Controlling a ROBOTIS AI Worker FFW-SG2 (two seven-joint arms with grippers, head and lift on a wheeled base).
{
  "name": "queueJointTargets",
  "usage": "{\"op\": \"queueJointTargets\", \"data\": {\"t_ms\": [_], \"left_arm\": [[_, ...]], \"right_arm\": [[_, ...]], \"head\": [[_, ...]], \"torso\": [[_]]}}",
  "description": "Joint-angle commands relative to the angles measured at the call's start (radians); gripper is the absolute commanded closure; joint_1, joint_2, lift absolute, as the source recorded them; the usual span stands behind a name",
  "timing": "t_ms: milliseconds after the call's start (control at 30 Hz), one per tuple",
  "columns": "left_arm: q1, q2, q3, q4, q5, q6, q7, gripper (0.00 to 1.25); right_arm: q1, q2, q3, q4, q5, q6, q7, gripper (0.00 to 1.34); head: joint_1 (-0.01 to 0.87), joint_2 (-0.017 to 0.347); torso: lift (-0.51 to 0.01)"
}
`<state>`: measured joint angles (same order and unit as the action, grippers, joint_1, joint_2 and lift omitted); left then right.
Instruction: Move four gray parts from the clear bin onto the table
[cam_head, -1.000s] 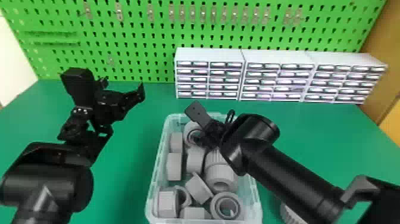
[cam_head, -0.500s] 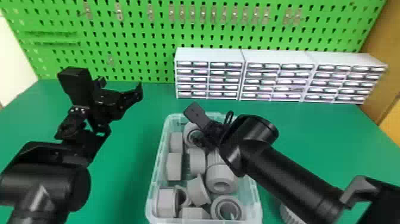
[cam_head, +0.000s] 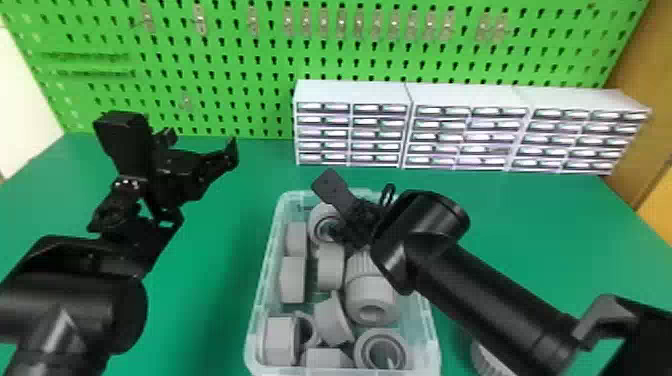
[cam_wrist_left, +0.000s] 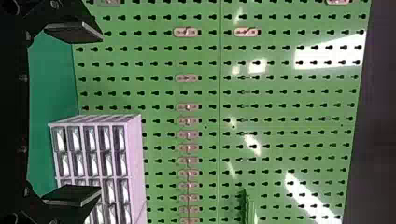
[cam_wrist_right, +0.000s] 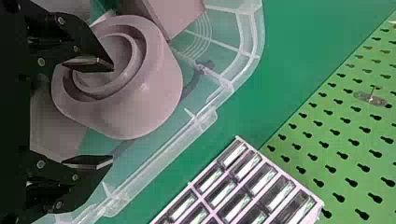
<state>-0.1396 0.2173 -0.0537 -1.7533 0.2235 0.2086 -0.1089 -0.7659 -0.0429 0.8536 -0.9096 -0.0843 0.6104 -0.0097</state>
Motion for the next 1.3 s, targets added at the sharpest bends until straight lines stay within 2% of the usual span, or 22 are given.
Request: {"op": "queueJointTargets", "data": {"t_ms": [0, 1067, 1167, 1267], "left_arm": [[0.000, 0.004, 0.000, 0.000, 0.002, 0.000, 0.000, 0.14], [-0.006, 0.011, -0.005, 0.000, 0.008, 0.000, 0.000, 0.14], [-0.006, 0.013, -0.005, 0.000, 0.008, 0.000, 0.000, 0.14], [-0.006, 0.014, -0.005, 0.000, 0.010, 0.000, 0.000, 0.14]], "right_arm": [[-0.003, 0.000, -0.005, 0.000, 0.009, 0.002, -0.003, 0.55], [-0.013, 0.000, 0.018, 0.023, 0.009, -0.006, -0.021, 0.56], [-0.015, 0.000, 0.028, 0.023, 0.000, 0.003, -0.038, 0.65], [-0.018, 0.002, 0.047, 0.023, -0.003, 0.011, -0.059, 1.05]], "head": [[0.678, 0.034], [0.678, 0.034], [0.678, 0.034], [0.678, 0.034]], "torso": [[-0.050], [-0.050], [-0.050], [-0.050]]}}
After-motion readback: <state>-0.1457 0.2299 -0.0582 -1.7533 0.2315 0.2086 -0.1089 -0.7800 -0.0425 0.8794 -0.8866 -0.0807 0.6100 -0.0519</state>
